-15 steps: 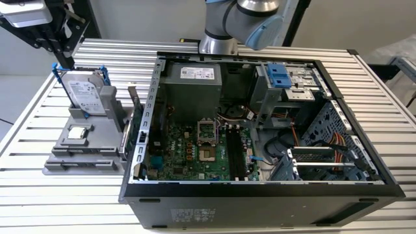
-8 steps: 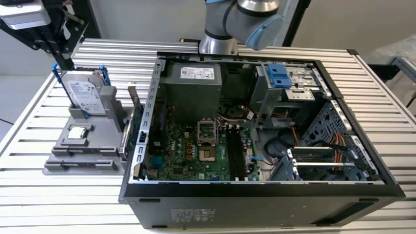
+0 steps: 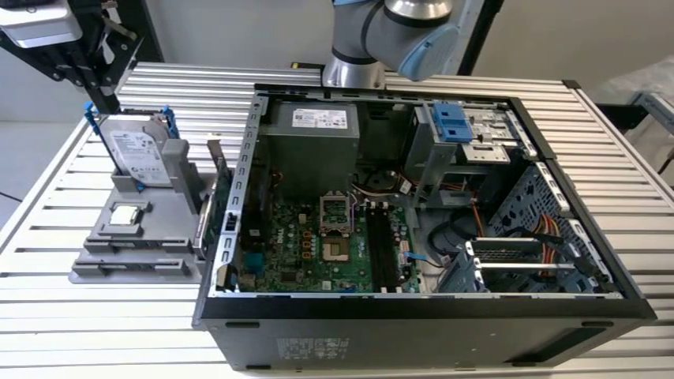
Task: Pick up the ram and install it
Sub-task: 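Reach for the ram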
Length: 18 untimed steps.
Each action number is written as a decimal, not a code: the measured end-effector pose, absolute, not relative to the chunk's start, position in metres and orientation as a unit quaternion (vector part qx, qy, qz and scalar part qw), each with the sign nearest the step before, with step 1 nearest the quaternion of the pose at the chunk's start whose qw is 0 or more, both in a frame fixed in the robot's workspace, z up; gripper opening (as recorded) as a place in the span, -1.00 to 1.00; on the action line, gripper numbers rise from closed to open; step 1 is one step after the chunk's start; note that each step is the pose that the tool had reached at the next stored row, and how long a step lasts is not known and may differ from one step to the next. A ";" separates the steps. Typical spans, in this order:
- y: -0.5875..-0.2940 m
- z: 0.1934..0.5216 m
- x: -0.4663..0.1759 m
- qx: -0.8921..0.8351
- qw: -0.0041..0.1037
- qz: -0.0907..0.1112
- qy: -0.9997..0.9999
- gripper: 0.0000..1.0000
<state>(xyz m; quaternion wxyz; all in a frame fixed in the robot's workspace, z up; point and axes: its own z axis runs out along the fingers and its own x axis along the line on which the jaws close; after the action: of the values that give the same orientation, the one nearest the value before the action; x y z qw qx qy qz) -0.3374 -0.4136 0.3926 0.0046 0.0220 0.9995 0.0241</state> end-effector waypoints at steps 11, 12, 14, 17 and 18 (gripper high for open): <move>-0.420 0.393 -0.337 0.022 0.005 0.024 0.999 -1.00; -0.421 0.393 -0.337 0.022 0.005 0.024 0.999 -1.00; -0.423 0.393 -0.337 0.022 0.005 0.024 0.999 -1.00; -0.426 0.393 -0.337 0.022 0.005 0.024 0.999 -1.00; -0.427 0.393 -0.337 0.022 0.005 0.024 0.999 -1.00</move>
<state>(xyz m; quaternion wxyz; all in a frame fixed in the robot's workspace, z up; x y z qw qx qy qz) -0.3374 -0.4271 0.3926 0.0045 0.0220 0.9995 0.0242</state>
